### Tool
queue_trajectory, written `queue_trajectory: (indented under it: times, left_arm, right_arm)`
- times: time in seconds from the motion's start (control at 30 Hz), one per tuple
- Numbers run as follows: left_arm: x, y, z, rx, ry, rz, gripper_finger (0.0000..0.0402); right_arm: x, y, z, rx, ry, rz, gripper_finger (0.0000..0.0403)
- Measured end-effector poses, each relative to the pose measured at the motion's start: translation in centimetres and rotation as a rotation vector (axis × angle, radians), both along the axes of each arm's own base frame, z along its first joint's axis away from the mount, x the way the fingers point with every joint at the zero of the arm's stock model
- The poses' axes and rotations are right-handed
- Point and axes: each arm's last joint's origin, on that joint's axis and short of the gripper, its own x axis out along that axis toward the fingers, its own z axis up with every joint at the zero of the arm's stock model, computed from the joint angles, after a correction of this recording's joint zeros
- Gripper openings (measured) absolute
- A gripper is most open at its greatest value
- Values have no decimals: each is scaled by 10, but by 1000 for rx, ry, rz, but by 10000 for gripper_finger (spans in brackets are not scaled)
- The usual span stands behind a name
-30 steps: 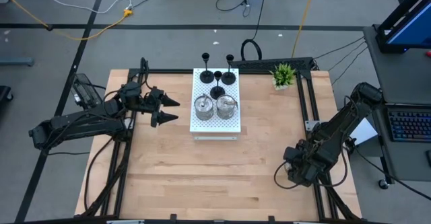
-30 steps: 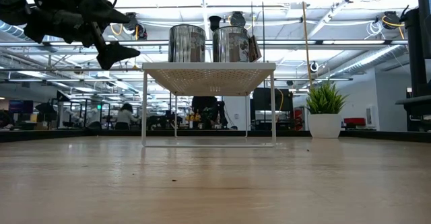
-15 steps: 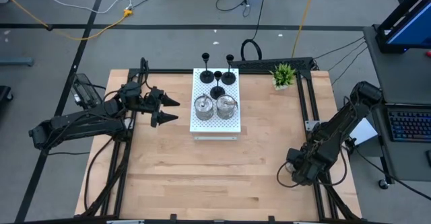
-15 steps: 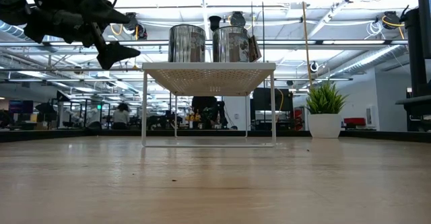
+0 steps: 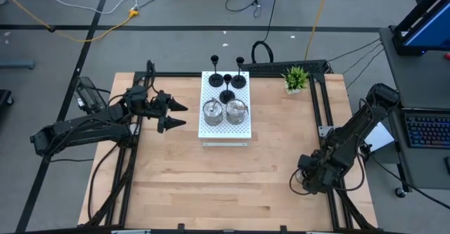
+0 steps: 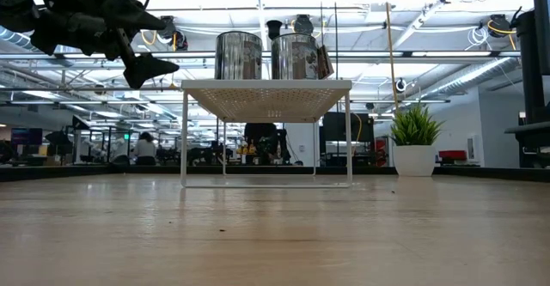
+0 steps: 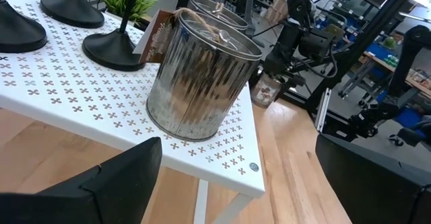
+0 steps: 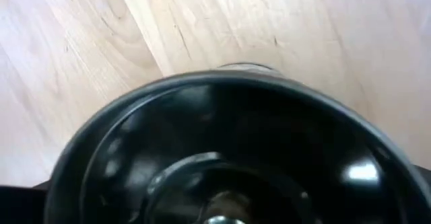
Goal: Pick & Place candle stick holders
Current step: Put the brown scented candle on the shelf
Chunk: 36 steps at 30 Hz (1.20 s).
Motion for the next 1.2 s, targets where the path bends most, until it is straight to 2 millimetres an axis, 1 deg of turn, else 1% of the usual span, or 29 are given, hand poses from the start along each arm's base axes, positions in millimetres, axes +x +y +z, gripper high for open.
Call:
queue_trajectory:
  times: [0.27, 0.43, 0.8, 0.93, 1.1, 1.2]
  left_arm:
    - [0, 0, 0, 1, 0, 0, 399]
    - [0, 0, 0, 1, 0, 0, 399]
    - [0, 0, 0, 7, -1, -1, 399]
    - [0, 0, 0, 10, -1, 0, 399]
    - [0, 0, 0, 11, -1, 0, 399]
    - [0, 0, 0, 11, -1, -1, 399]
  right_arm:
    - [1, -2, -3, -18, -30, -28, 389]
    - [2, -4, -5, -19, -31, -31, 353]
    - [6, -6, -3, -20, -34, -27, 353]
    - [15, -5, 6, -15, -61, -4, 352]
    - [34, -6, 25, 11, -131, 25, 352]
    - [48, -10, 40, -7, -195, 43, 351]
